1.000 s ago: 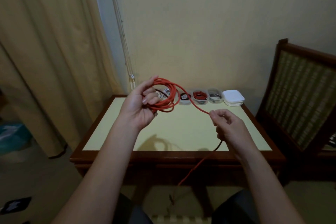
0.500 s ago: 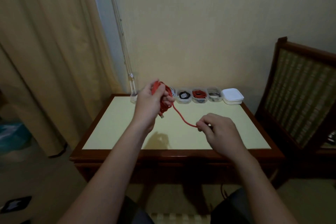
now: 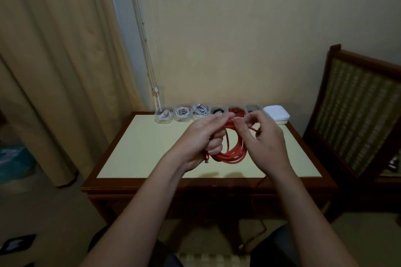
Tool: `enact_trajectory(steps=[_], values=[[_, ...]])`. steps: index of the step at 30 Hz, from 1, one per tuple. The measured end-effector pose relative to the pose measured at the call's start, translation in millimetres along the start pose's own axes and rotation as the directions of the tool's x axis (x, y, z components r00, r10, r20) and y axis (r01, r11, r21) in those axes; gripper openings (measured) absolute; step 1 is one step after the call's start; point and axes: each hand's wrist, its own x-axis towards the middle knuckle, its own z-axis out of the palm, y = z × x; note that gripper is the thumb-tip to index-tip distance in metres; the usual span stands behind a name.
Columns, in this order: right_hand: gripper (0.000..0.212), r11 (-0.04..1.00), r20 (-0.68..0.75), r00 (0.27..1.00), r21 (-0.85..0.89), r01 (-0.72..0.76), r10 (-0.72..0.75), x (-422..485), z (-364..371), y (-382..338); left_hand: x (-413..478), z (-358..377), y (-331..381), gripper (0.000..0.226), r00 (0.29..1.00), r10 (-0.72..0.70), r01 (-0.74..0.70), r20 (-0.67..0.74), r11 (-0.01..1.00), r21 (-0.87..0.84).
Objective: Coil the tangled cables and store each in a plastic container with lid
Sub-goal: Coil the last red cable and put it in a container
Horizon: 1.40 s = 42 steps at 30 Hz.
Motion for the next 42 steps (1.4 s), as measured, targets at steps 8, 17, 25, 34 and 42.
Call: enact_trajectory(steps=[8, 17, 25, 34, 42], values=[[0.063, 0.771, 0.567, 0.783, 0.367, -0.52, 0.258, -2, -7, -19, -3, -1, 3, 0.043, 0.993, 0.049, -0.039, 0.106, 0.995, -0.087], [0.02, 0.769, 0.457, 0.868, 0.479, -0.423, 0.193, -2, 2, -13, 3, -1, -9, 0.035, 0.989, 0.108, -0.098, -0.1, 0.99, 0.104], [0.04, 0.904, 0.185, 0.962, 0.344, -0.253, 0.199, -1, 12, -26, 11, 9, -14, 0.029, 0.973, 0.087, -0.113, -0.214, 0.988, -0.11], [0.037, 0.91, 0.042, 0.973, 0.346, -0.229, 0.228, 0, 16, -23, 8, 20, -8, 0.032, 0.991, 0.047, -0.067, -0.124, 0.985, -0.16], [0.045, 0.875, 0.125, 0.964, 0.405, -0.265, 0.235, 1, 12, -28, 7, 15, -3, 0.062, 0.999, -0.016, 0.0, -0.045, 0.942, -0.334]])
